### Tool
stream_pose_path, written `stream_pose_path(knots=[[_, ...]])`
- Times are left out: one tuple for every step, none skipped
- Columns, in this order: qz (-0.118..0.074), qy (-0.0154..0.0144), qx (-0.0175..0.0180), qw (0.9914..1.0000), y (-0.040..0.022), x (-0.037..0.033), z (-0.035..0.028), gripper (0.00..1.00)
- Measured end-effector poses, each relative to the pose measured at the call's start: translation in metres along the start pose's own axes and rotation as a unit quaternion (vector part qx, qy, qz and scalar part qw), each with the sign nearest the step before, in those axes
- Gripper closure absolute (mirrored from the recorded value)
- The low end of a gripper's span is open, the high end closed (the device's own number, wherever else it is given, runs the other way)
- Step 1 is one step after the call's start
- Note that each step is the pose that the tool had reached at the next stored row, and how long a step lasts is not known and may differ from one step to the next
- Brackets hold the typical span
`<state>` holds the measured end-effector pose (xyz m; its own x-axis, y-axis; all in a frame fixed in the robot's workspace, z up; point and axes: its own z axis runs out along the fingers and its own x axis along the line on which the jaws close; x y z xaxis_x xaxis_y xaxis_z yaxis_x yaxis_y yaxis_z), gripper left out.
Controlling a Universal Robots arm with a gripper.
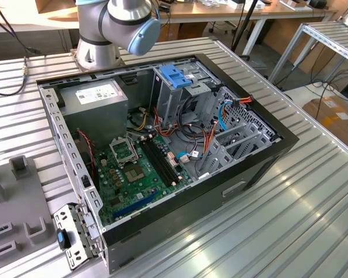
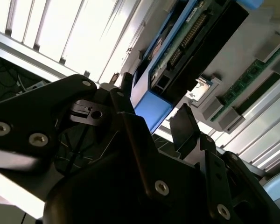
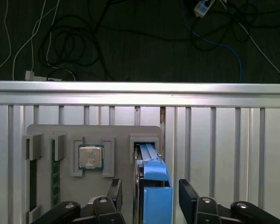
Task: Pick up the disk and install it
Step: 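Pick up the disk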
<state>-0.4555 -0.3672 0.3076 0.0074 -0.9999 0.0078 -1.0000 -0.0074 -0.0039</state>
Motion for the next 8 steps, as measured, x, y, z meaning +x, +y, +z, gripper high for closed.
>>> stream_pose_path(knots=[[0.0, 0.0, 0.0, 1.0, 0.0, 0.0001, 0.0025, 0.4], [0.0, 0.0, 0.0001, 1.0, 0.0, 0.0002, 0.0044, 0.4], [0.0, 0.0, 0.0, 1.0, 0.0, 0.0002, 0.0063, 0.4], [0.0, 0.0, 0.0, 1.0, 0.0001, 0.0003, 0.008, 0.4], [0.0, 0.0, 0.0001, 1.0, 0.0, 0.0003, 0.0106, 0.4], [0.0, 0.0, 0.0, 1.0, 0.0, 0.0003, 0.0108, 0.4], [0.0, 0.0, 0.0, 1.0, 0.0, 0.0003, 0.0108, 0.4], [0.0, 0.0001, -0.0001, 1.0, 0.0001, 0.0003, 0.0108, 0.42]])
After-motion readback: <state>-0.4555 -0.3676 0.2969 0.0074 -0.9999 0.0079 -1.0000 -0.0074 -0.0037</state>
